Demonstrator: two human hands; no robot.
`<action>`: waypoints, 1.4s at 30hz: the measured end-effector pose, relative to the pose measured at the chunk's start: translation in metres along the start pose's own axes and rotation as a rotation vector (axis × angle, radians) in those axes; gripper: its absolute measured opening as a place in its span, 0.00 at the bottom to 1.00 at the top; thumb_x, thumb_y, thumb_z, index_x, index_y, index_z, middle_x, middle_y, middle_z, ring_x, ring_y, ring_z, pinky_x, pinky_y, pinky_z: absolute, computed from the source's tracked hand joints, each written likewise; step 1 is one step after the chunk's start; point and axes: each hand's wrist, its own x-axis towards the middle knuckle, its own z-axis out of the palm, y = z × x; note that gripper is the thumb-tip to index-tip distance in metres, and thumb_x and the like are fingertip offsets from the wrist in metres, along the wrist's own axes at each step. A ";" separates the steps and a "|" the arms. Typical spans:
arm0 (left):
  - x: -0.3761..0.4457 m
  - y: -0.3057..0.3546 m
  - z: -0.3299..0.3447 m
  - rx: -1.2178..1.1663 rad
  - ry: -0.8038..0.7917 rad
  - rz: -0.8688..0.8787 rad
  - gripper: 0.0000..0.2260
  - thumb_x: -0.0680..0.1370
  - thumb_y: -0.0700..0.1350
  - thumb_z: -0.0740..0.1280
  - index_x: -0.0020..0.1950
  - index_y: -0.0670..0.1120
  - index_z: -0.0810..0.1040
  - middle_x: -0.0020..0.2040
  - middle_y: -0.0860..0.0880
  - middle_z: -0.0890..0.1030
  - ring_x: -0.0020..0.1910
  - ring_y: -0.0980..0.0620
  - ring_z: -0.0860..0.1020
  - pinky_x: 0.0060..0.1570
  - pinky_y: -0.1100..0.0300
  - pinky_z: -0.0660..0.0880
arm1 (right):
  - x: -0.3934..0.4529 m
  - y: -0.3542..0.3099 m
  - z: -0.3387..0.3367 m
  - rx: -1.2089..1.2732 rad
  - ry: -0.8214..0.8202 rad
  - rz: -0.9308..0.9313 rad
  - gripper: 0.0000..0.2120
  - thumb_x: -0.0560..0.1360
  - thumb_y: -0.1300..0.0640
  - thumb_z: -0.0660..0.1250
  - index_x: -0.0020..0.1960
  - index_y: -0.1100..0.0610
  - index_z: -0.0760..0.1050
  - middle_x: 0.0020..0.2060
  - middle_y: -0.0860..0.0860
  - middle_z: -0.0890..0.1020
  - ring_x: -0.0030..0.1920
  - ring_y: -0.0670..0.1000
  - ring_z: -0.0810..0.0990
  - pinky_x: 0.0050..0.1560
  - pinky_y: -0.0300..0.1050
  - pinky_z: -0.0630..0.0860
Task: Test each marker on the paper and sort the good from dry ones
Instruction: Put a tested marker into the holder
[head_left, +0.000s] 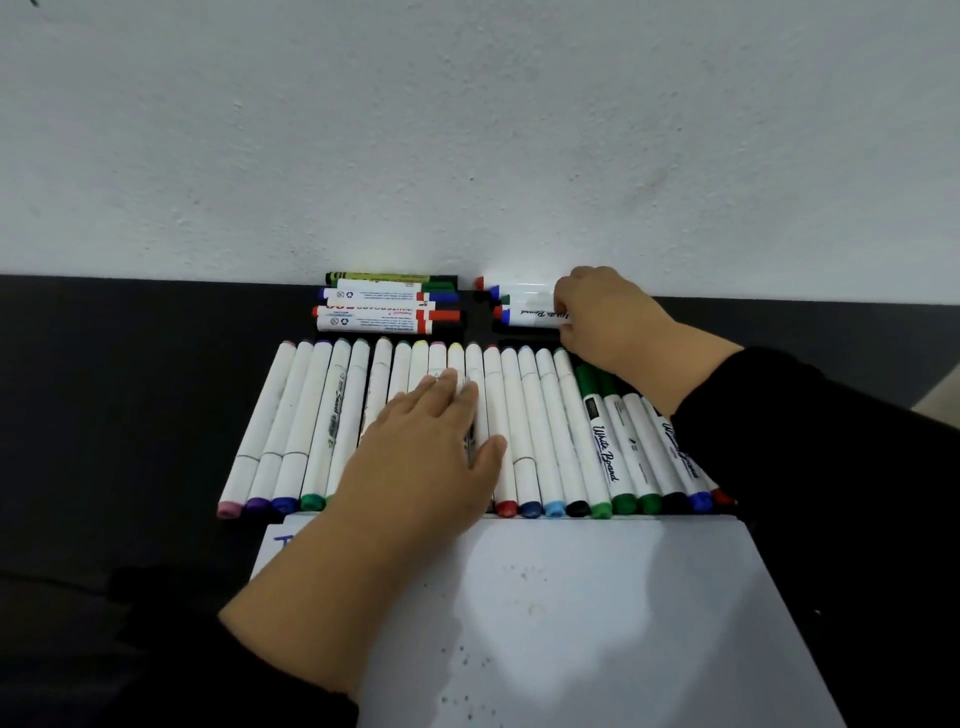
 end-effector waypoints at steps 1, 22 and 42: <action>0.000 0.000 0.000 0.000 -0.001 -0.001 0.27 0.80 0.58 0.49 0.77 0.52 0.47 0.77 0.53 0.47 0.75 0.55 0.45 0.71 0.60 0.41 | -0.002 -0.001 -0.003 0.016 0.020 0.001 0.13 0.76 0.63 0.61 0.60 0.63 0.71 0.57 0.58 0.73 0.58 0.58 0.71 0.52 0.47 0.69; -0.095 0.025 -0.083 -0.787 -0.177 -0.246 0.17 0.77 0.54 0.64 0.65 0.53 0.75 0.59 0.52 0.78 0.54 0.55 0.73 0.49 0.63 0.67 | -0.141 -0.094 -0.105 1.290 -0.077 0.467 0.05 0.75 0.60 0.64 0.46 0.59 0.78 0.32 0.49 0.77 0.32 0.45 0.73 0.34 0.38 0.70; -0.186 -0.018 -0.075 -1.022 -0.257 -0.394 0.05 0.77 0.50 0.65 0.42 0.53 0.79 0.34 0.57 0.83 0.39 0.60 0.81 0.47 0.64 0.74 | -0.220 -0.189 -0.079 1.608 0.001 0.533 0.10 0.75 0.51 0.68 0.38 0.54 0.74 0.25 0.47 0.71 0.28 0.46 0.67 0.31 0.40 0.67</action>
